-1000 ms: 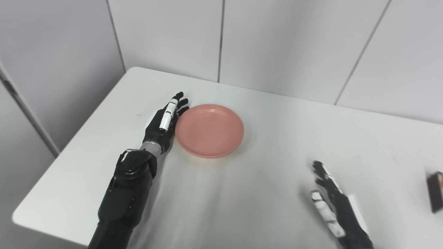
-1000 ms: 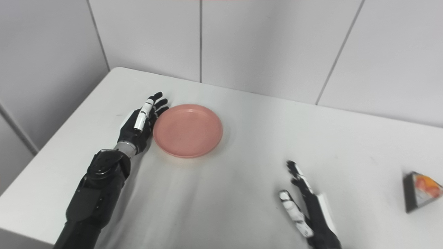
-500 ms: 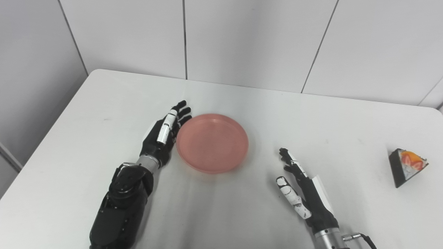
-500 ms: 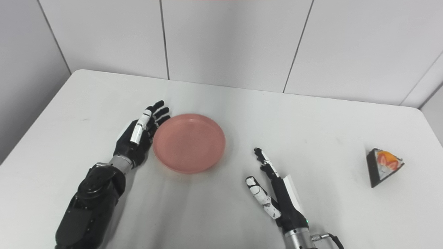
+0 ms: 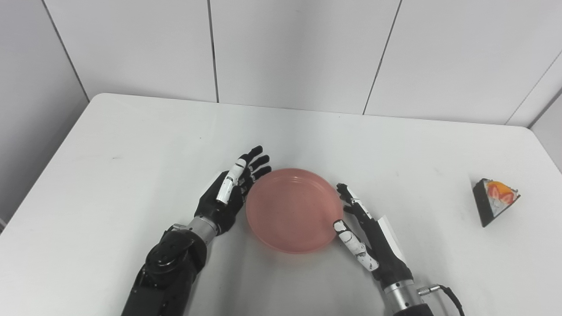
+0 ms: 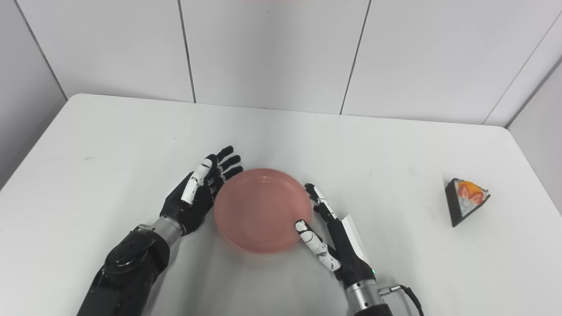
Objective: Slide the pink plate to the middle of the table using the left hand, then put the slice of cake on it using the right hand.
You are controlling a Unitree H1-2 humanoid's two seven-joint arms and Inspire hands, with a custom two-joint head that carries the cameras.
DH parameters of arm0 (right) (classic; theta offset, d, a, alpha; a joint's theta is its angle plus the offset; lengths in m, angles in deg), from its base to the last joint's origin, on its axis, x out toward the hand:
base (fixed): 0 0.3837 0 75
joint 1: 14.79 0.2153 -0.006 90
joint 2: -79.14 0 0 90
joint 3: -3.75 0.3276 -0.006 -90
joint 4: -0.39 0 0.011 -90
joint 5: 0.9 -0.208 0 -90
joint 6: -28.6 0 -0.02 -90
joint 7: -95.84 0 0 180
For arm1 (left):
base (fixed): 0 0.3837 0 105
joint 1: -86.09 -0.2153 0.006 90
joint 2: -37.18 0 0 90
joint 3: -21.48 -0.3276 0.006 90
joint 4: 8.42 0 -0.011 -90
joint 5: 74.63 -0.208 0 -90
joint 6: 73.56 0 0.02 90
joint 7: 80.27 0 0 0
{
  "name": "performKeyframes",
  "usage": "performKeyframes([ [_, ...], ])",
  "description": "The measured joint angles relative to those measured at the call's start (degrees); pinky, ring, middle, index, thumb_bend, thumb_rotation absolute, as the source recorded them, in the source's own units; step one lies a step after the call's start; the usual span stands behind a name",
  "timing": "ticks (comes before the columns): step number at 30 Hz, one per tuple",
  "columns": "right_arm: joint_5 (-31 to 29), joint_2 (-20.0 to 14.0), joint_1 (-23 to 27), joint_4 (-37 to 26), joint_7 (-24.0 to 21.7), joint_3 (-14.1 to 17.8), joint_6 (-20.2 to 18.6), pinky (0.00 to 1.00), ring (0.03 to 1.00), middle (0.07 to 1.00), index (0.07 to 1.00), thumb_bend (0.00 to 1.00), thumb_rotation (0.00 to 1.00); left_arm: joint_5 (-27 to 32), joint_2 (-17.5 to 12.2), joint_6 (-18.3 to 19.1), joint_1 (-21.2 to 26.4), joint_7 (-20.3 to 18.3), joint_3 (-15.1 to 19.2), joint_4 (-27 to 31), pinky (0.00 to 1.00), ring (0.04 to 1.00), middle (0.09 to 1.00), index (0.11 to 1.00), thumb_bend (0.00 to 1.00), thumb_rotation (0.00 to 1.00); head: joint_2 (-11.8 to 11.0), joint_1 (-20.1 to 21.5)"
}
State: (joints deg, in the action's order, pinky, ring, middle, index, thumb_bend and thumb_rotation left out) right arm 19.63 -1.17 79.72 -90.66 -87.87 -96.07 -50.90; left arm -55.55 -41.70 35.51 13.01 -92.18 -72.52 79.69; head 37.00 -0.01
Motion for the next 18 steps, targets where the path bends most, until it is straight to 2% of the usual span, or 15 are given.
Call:
performKeyframes([
  [9, 0.7, 0.1, 0.0, 0.0, 0.6, 0.1, -0.1, 0.89, 0.929, 0.938, 0.934, 0.32, 1.00, 0.0, 0.1, -0.1, 0.0, -1.3, 0.9, -0.9, 0.92, 0.940, 0.946, 0.934, 0.36, 1.00, -0.2, 3.1],
  [15, 1.8, 0.2, -0.2, -1.3, 1.2, 0.7, -2.9, 0.87, 0.920, 0.939, 0.945, 0.31, 1.00, -0.1, 0.0, -1.2, 0.1, -2.2, 1.2, -2.2, 0.90, 0.930, 0.941, 0.929, 0.37, 1.00, -1.3, 7.0],
  [18, 4.4, -0.1, -0.1, -3.0, 1.8, 1.2, -4.8, 0.85, 0.911, 0.940, 0.944, 0.35, 0.92, 0.0, -0.2, -1.7, 0.2, -3.1, 1.3, -3.0, 0.90, 0.926, 0.935, 0.925, 0.38, 1.00, -1.7, 8.1],
])
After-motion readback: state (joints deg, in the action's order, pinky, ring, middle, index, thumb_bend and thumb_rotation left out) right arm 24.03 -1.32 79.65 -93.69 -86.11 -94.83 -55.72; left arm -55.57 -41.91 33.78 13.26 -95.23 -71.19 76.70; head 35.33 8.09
